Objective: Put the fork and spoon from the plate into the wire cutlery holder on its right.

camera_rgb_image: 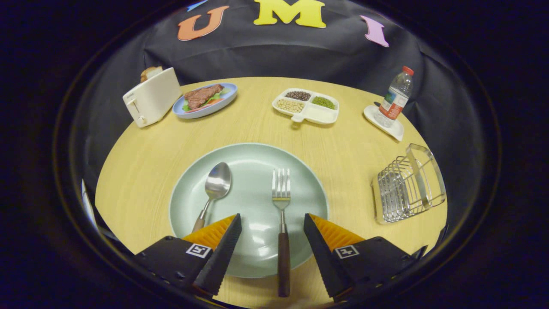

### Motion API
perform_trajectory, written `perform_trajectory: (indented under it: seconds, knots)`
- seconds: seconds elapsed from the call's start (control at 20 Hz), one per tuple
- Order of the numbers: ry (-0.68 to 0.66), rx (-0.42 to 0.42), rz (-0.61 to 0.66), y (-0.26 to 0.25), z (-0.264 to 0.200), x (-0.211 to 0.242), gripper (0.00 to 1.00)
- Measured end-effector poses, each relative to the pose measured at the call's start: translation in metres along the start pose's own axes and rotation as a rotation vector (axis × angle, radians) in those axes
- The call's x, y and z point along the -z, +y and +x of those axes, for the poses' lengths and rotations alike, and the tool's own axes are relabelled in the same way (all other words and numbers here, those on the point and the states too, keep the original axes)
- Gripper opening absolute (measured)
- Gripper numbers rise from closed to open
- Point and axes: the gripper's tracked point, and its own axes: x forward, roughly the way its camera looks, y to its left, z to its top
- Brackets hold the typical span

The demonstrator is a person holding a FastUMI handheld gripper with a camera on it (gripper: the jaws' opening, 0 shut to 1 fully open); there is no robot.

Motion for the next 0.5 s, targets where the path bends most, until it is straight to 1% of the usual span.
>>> perform_trajectory:
  seconds: [0.05,0.15,0.2,0.25,0.3,0.4,0.45,0.5]
  knots:
    - [0.014,-0.001,0.012,-0.0008,-0.0008,0.0014,0.83]
    - [0.053,-0.018,0.035,0.0004,0.0043,0.0075,0.69]
    - [0.042,-0.023,0.037,0.0011,0.003,0.0051,0.62]
    - [0.044,-0.023,0.042,-0.0002,0.0076,0.0053,0.5]
    - [0.05,-0.041,0.043,0.0038,0.0072,0.0046,0.39]
    - [0.046,-0.036,0.03,0.0065,0.0069,0.0028,0.17]
    - [0.039,-0.04,0.026,0.0078,0.0027,0.0012,0.15]
    - [0.048,-0.024,0.012,0.0072,0.007,0.0035,0.04]
